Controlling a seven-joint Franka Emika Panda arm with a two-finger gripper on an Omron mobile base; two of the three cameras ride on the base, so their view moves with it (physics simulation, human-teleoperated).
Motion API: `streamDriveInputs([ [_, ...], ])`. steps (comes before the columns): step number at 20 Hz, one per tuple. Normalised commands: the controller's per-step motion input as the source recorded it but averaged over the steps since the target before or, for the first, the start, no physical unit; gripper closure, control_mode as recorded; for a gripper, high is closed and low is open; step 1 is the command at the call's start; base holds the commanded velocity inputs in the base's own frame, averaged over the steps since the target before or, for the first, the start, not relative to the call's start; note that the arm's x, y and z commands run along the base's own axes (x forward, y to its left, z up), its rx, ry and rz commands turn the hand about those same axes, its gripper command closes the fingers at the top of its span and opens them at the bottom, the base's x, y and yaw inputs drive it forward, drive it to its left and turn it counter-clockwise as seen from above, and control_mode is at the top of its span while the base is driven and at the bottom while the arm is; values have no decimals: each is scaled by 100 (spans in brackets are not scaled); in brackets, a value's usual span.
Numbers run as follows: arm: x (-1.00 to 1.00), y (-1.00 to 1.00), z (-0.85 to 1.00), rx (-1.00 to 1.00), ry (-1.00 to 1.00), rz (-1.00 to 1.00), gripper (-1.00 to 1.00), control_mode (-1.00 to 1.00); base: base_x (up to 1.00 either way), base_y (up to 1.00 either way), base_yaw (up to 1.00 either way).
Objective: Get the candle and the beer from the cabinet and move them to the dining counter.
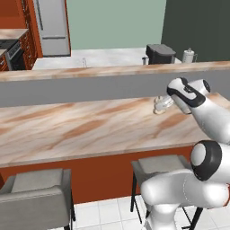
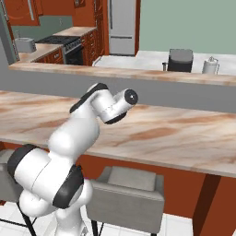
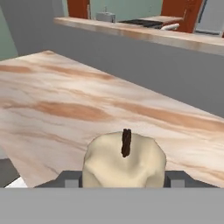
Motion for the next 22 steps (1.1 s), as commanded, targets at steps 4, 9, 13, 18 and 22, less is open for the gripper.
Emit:
streamDriveInputs([
  [4,54,-7,-49,0,0,19,100,-100,0,0,0],
  [9,18,-23,-38,5,3,20,100,-100,0,0,0],
  [13,15,-3,-46,7,8,10,100,-100,0,0,0],
  [18,11,0,-45,7,13,2,100,-100,0,0,0],
  [22,16,0,-34,10,11,0,100,-100,0,0,0],
])
